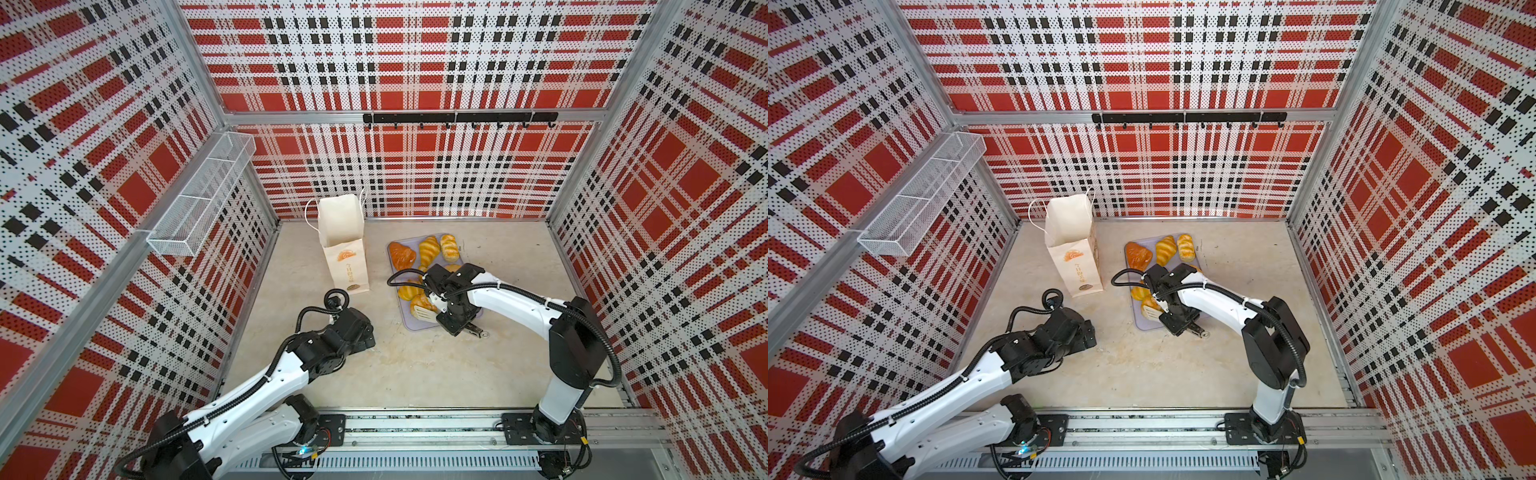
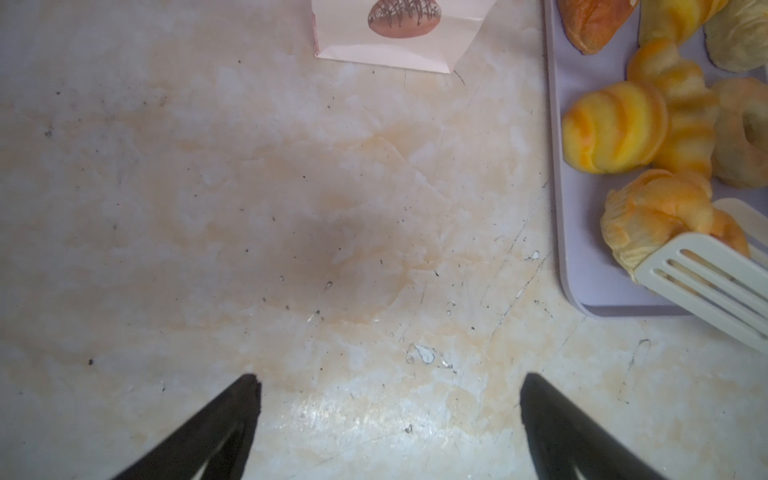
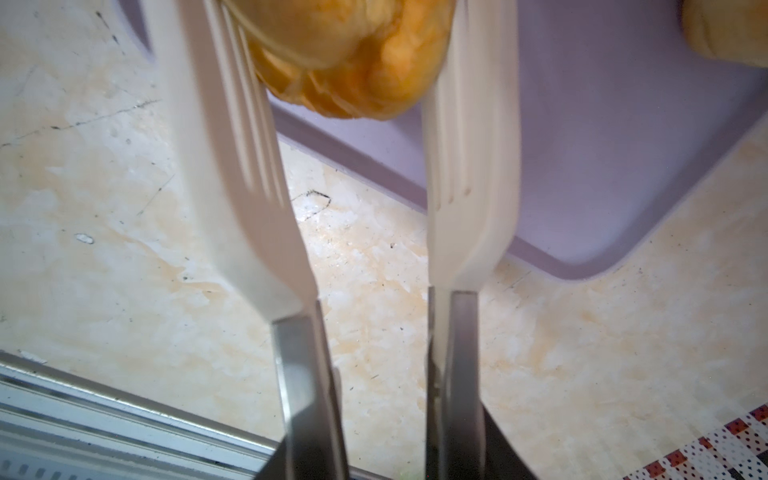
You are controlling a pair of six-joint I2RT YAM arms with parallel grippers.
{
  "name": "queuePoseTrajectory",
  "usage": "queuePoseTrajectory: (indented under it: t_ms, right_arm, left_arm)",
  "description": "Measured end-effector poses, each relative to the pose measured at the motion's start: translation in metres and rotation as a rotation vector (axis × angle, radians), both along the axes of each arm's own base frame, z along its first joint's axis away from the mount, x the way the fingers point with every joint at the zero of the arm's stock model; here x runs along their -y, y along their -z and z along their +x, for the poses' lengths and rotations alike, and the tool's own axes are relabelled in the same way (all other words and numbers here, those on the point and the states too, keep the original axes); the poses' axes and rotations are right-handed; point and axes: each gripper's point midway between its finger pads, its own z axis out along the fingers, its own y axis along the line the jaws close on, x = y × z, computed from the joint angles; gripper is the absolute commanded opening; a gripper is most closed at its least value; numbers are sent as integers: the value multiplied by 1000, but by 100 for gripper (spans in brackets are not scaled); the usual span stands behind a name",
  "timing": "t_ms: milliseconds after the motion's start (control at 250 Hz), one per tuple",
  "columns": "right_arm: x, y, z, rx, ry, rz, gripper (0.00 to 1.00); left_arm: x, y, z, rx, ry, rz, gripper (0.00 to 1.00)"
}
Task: Place the fake bread into the paper bag
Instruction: 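Pinch the round bun between the tongs with right gripper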
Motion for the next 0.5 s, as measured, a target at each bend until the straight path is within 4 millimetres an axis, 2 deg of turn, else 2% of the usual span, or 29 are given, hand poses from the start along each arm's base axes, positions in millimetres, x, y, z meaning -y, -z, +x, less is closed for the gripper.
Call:
queuePoseTrajectory:
  t_ms: [260, 500]
  right_arm:
    - [-4, -9, -2, 5, 4, 48, 42]
    - [-8, -18, -2, 11, 12, 97, 42]
  left_arm:
    - [-12, -4, 5, 11, -35, -6, 99]
    - [-15, -5, 7, 7, -33, -7, 100]
